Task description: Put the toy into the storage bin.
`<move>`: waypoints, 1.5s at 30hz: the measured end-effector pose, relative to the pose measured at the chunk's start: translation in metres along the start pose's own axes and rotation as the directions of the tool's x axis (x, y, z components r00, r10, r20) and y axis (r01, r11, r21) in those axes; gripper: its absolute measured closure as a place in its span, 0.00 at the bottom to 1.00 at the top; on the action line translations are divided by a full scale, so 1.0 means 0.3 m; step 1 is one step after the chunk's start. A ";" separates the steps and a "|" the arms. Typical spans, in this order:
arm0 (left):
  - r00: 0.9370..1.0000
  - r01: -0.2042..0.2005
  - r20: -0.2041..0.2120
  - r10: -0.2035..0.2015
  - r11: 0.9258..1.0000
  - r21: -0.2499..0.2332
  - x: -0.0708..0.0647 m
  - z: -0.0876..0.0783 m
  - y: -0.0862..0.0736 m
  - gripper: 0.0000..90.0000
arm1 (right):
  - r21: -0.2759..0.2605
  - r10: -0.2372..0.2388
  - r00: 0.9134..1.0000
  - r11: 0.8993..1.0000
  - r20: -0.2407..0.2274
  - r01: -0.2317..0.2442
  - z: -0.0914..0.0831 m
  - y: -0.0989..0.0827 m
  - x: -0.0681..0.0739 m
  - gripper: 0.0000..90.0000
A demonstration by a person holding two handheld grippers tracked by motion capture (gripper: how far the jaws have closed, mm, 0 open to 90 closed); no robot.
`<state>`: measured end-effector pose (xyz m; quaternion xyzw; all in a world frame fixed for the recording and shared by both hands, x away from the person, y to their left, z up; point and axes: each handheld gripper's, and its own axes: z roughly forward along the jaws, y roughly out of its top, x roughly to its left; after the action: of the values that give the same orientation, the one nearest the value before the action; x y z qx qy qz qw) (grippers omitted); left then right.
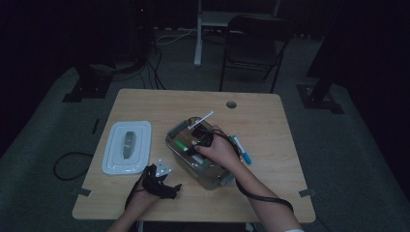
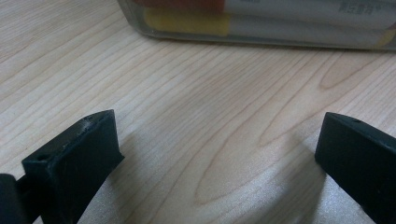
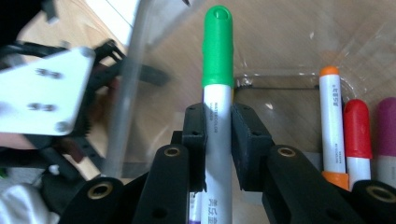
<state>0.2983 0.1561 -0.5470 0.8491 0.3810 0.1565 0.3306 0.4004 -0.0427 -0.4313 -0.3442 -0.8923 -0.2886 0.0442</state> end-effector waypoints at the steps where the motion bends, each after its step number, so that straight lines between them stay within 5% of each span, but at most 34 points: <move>1: 1.000 0.000 0.000 0.000 1.000 0.000 0.000 0.000 0.000 0.01 | 0.004 0.000 1.000 1.000 0.004 0.000 0.010 0.001 0.001 0.85; 21: 1.000 0.000 0.000 0.000 1.000 0.000 0.000 0.000 0.000 0.01 | 0.183 0.025 0.998 0.982 0.052 -0.034 0.155 0.017 -0.011 0.85; 28: 1.000 0.000 0.000 0.000 1.000 0.000 0.000 0.000 0.000 0.01 | 0.163 0.034 0.998 0.986 0.044 -0.040 0.150 0.010 -0.022 0.80; 36: 1.000 0.000 0.000 0.000 1.000 0.000 0.000 0.000 0.000 0.01 | -0.011 0.031 1.000 0.999 0.004 -0.031 -0.041 -0.014 -0.037 0.74; 45: 1.000 0.000 0.000 0.000 1.000 -0.001 0.000 0.000 0.000 0.01 | -0.192 0.137 0.987 0.974 0.083 -0.119 -0.315 -0.115 -0.194 0.68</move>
<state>0.2983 0.1561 -0.5470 0.8490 0.3812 0.1566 0.3309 0.4112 -0.1491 -0.3859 -0.4169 -0.8385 -0.3507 -0.0123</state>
